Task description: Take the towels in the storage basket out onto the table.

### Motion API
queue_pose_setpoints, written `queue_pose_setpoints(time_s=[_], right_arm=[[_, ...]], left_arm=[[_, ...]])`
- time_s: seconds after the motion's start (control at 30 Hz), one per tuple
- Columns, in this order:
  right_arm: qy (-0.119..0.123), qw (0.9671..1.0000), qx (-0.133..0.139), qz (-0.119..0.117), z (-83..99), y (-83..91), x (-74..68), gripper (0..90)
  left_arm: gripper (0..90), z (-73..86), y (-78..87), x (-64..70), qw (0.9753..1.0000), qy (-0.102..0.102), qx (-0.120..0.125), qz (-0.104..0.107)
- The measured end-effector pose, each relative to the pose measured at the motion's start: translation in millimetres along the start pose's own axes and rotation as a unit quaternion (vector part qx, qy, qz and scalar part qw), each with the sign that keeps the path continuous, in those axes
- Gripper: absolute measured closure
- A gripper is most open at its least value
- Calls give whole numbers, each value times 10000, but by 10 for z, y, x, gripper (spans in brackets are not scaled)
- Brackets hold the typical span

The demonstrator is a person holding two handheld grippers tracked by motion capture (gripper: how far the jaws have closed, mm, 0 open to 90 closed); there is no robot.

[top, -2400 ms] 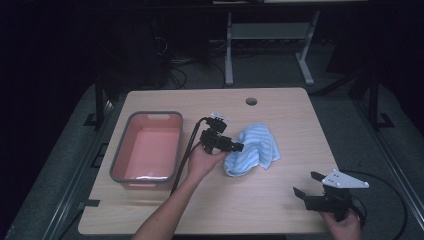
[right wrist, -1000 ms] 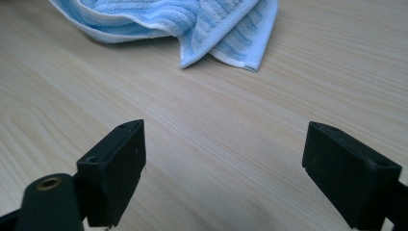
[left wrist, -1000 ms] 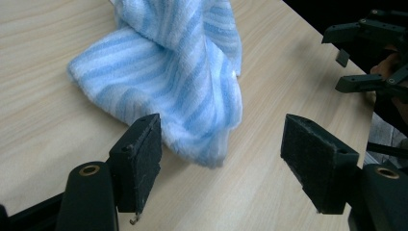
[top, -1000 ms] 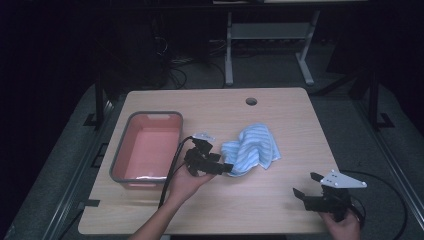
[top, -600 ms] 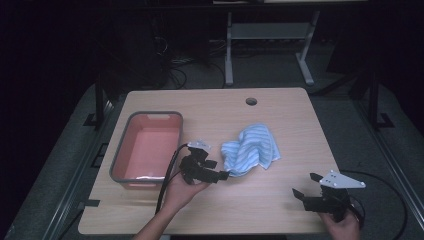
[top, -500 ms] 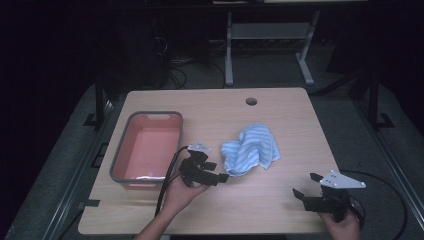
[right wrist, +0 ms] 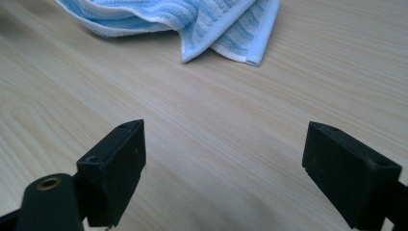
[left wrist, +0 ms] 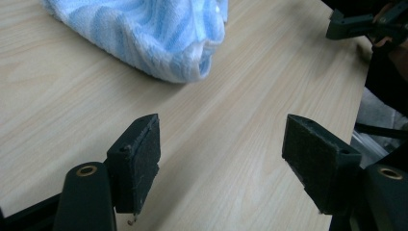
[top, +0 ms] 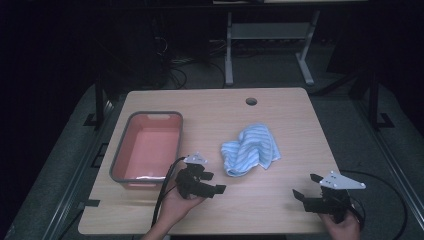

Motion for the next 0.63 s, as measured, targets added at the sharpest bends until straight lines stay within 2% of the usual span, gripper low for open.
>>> queue_pose_setpoints(time_s=[0.07,0.27,0.4,0.47,0.53,0.63], right_arm=[[18,10000,2,2,2,1,-5,148],[24,10000,-15,18,8,12,-23,148],[15,10000,63,50,1,56,-42,148],[-1,9999,150,76,0,91,-39,148],[-26,9998,181,98,13,110,-24,148],[-40,9997,194,106,27,118,-4,148]], left_arm=[[288,30,16,25,10000,15,49,0],[281,132,69,128,9999,-128,54,-53],[273,236,73,180,9998,-144,50,-83],[273,279,73,204,9996,-250,-15,-138],[274,314,79,221,9996,-253,-5,-122],[276,382,51,224,9992,-339,-172,-114]])
Point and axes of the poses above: each handheld gripper's, and its own axes: y roughly backward along the jaws, z roughly out of its underside, x roughly to its right, the point moved 5 cm from there along -y, roughly forward along the jaws, and after that the axes turned 7 degrees about -y, right-handed, at the moved point
